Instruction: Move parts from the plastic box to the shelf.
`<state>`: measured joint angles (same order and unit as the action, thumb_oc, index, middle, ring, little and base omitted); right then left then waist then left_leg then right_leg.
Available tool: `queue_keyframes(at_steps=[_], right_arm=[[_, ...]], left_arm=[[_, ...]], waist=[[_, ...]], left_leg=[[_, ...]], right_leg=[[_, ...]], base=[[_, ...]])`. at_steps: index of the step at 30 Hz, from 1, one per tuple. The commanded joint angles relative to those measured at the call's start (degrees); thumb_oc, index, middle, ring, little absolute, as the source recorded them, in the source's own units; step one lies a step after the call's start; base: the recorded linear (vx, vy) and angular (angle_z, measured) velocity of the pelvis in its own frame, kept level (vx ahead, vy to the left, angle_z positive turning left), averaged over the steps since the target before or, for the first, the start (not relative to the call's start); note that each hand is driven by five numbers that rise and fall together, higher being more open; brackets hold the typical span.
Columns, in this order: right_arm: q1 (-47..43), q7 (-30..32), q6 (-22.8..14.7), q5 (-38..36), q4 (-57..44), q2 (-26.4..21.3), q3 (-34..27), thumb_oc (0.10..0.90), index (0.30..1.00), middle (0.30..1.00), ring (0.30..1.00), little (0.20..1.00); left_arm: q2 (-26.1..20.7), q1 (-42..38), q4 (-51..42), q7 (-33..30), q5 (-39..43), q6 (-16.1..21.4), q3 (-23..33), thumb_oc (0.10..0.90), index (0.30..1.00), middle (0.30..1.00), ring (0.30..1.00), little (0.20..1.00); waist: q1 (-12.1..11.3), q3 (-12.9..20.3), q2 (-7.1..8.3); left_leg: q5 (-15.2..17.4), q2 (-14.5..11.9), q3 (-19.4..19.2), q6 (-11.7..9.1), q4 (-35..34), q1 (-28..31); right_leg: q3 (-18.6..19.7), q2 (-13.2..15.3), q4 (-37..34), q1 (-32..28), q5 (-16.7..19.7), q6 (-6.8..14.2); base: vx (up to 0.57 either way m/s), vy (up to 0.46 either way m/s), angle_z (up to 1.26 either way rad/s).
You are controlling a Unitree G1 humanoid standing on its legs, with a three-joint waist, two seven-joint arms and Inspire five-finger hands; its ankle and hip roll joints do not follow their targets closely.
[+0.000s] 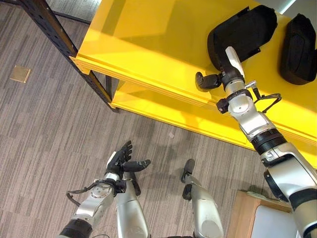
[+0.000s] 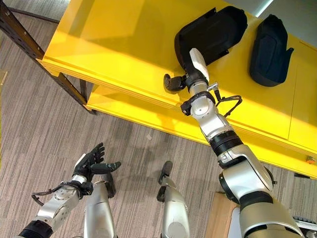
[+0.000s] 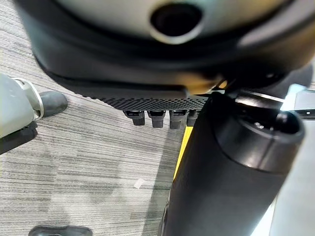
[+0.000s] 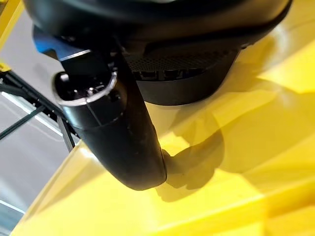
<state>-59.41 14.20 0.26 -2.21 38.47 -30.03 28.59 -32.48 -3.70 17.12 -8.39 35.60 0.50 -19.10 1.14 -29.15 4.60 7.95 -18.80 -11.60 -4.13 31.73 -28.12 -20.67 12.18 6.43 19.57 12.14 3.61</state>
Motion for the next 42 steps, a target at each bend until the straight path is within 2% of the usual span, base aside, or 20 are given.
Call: queue_keyframes(at_steps=[1,24,32,42], right_arm=[[2.46,-3.03,0.07,1.65,-2.74,-3.56,1.14,0.900,1.000,1.000,1.000,1.000],[8.01,-7.05,0.18,4.46,-6.94,-5.43,1.40,0.900,1.000,1.000,1.000,1.000],[10.04,-10.40,-0.30,7.94,-13.29,-11.60,3.24,0.900,1.000,1.000,1.000,1.000],[11.84,-12.92,-0.80,9.24,-16.33,-15.42,4.01,0.900,1.000,1.000,1.000,1.000]], left_arm=[[-0.97,3.39,-9.70,1.28,-1.49,4.06,1.97,0.900,1.000,1.000,1.000,1.000],[-0.09,4.51,-9.46,2.27,-1.90,3.54,4.22,0.900,1.000,1.000,1.000,1.000],[-0.05,5.78,-10.13,3.10,-2.29,3.36,5.81,0.900,1.000,1.000,1.000,1.000],[0.20,6.73,-10.18,3.91,-2.18,3.30,6.57,0.900,1.000,1.000,1.000,1.000]], waist=[[-1.66,0.53,-0.40],[-0.98,0.86,-0.13],[-0.96,0.60,0.36],[-1.14,0.70,0.47]], left_leg=[[-7.70,-3.17,0.45,-3.34,-11.11,4.60],[-7.60,-3.26,0.10,-3.23,-11.75,5.45],[-7.79,-3.28,0.01,-3.17,-12.15,5.58],[-7.81,-3.54,0.31,-3.14,-11.89,5.37]], right_leg=[[5.63,5.91,6.75,-4.67,-2.98,6.67],[6.04,5.90,7.33,-4.35,-3.10,6.71],[6.09,5.83,7.51,-4.17,-3.27,6.81],[5.99,5.70,7.83,-4.06,-3.79,6.67]], base=[[0.00,0.000,0.00],[0.00,0.000,0.00],[0.00,0.000,0.00],[0.00,0.000,0.00]])
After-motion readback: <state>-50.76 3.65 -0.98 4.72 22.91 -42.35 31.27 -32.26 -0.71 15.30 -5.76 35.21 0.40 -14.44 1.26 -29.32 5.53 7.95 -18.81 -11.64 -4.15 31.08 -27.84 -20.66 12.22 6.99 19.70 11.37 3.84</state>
